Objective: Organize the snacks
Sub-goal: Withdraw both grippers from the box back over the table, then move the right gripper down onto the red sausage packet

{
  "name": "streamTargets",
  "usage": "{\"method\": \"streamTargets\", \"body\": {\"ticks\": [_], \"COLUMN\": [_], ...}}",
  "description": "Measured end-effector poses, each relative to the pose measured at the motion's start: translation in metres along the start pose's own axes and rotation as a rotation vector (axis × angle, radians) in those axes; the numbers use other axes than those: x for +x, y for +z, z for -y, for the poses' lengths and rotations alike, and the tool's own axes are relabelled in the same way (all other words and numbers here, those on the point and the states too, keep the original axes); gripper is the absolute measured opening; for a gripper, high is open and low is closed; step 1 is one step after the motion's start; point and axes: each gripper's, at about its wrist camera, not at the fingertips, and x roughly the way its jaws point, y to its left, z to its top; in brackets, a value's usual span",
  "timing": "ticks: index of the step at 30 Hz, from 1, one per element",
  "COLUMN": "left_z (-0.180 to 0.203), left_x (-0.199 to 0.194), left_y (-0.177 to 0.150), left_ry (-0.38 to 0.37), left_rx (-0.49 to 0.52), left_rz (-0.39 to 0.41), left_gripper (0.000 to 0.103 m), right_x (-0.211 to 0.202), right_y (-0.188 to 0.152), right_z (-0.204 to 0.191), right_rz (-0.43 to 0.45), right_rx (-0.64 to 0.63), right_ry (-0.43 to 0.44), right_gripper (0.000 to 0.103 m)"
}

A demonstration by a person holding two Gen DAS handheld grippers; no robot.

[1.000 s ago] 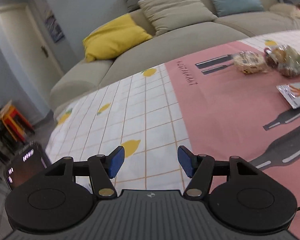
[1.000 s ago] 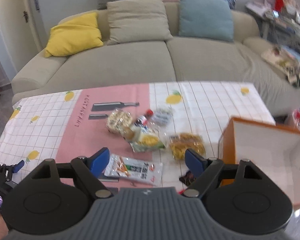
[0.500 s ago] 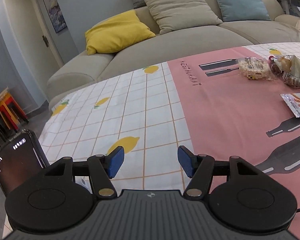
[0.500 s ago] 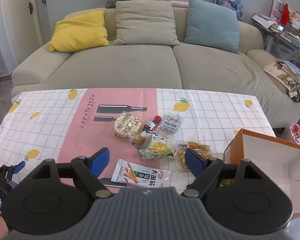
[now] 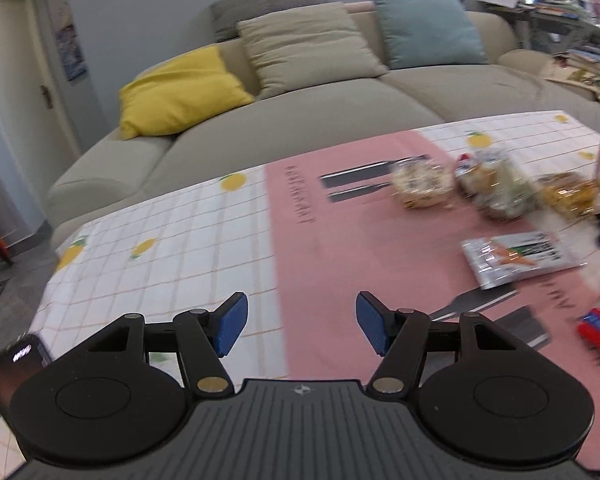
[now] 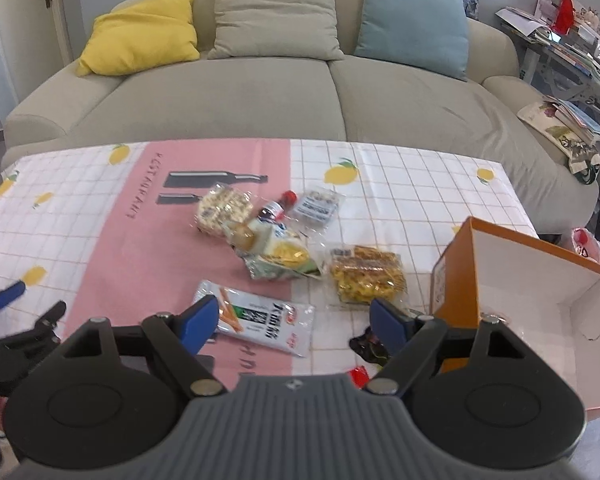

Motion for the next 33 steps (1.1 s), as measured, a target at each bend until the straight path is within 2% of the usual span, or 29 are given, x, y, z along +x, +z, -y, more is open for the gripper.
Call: {"method": "streamTargets", "body": {"ticks": [4, 6, 9, 11, 14, 16, 24, 29, 32, 33], "left_z": [0.008, 0.016, 0.035, 0.049, 0.070, 0.083, 0.110, 0.119, 0.120, 0.119], "left_x": [-0.007, -0.009, -0.010, -0.008, -0.001, 0.003, 0.026, 0.037, 0.043, 0.045], "left_y": [0.014, 0.019, 0.027, 0.030, 0.030, 0.028, 0.035, 0.044, 0.051, 0.053], "left_ry": [-0.126, -0.205, -0.309, -0.338, -0.368, -0.362, -0.370, -0.357, -0.357, -0.357], "left_rx": [-0.004, 0.011, 0.079, 0.137, 0.232, 0.276, 0.324, 0.372, 0.365, 0.348], "left_rz": [-0.022, -0.037, -0.060, -0.077, -0.114, -0.143, -0.194, -0.190, -0.190, -0.191], "left_gripper": [0.077, 0.078, 0.081, 0.081, 0.082, 0.082, 0.082, 0.082, 0.082, 0.082], "right_x": [0.015, 0.022, 0.034, 0.041, 0.052, 0.059, 0.091, 0.107, 0.119, 0.123], "right_y": [-0.013, -0.020, -0.032, -0.042, -0.058, -0.068, -0.106, -0.100, -0.085, -0.079], "right_z": [0.012, 0.018, 0.026, 0.031, 0.035, 0.038, 0.059, 0.055, 0.052, 0.051], "right_rz": [-0.020, -0.034, -0.064, -0.084, -0.122, -0.154, -0.324, -0.320, -0.286, -0.275], "right_rx": [-0.007, -0.007, -0.008, -0.007, -0.003, 0.016, 0.211, 0.230, 0.224, 0.215], "right_ry": [-0.016, -0.013, 0.002, 0.028, 0.052, 0.068, 0.123, 0.157, 0.163, 0.157], "right_gripper": [0.080, 0.075, 0.073, 0.069, 0.069, 0.069, 0.070, 0.070, 0.067, 0.063]}}
